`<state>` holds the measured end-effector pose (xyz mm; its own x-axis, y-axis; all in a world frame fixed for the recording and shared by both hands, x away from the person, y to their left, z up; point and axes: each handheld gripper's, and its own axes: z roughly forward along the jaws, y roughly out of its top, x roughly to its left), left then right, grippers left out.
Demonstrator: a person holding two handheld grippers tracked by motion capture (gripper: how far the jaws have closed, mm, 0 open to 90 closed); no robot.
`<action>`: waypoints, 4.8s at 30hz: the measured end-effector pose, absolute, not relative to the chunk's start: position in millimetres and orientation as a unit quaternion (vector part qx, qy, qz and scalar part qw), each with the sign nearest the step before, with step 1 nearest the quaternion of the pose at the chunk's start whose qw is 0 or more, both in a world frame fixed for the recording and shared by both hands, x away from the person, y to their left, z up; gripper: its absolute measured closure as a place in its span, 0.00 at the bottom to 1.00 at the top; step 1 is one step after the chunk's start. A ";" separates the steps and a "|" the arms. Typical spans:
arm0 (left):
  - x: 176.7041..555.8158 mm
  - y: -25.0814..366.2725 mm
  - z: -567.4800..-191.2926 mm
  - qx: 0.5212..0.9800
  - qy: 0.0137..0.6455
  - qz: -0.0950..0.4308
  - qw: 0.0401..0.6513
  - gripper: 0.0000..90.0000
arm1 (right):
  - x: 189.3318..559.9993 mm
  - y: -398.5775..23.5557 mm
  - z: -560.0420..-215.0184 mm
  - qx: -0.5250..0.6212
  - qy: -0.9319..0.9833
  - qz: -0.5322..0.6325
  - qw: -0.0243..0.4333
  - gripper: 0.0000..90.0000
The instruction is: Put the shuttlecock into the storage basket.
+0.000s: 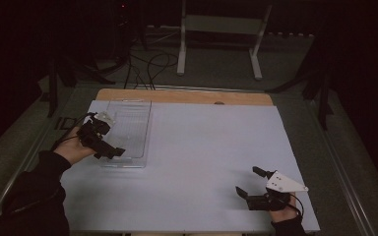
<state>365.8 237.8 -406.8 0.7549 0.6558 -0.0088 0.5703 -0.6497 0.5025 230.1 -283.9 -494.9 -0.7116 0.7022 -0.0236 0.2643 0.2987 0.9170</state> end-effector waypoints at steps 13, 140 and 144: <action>365.1 228.3 -405.9 0.902 0.316 0.086 0.280 0.00 | 231.2 -284.5 -496.8 0.314 0.778 0.502 0.209 0.10; 273.1 146.9 -478.9 0.928 0.153 -0.020 0.340 0.00 | 231.6 -283.9 -499.4 0.313 0.783 0.502 0.194 0.10; 270.4 156.5 -481.9 0.925 0.162 -0.024 0.344 0.00 | 231.6 -284.0 -499.6 0.314 0.783 0.501 0.193 0.10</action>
<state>270.4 156.5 -481.9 0.9464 0.2830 -0.1557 0.3160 -0.7112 0.6280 231.6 -284.0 -499.6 -0.7285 0.6850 0.0117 0.2970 0.3004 0.9064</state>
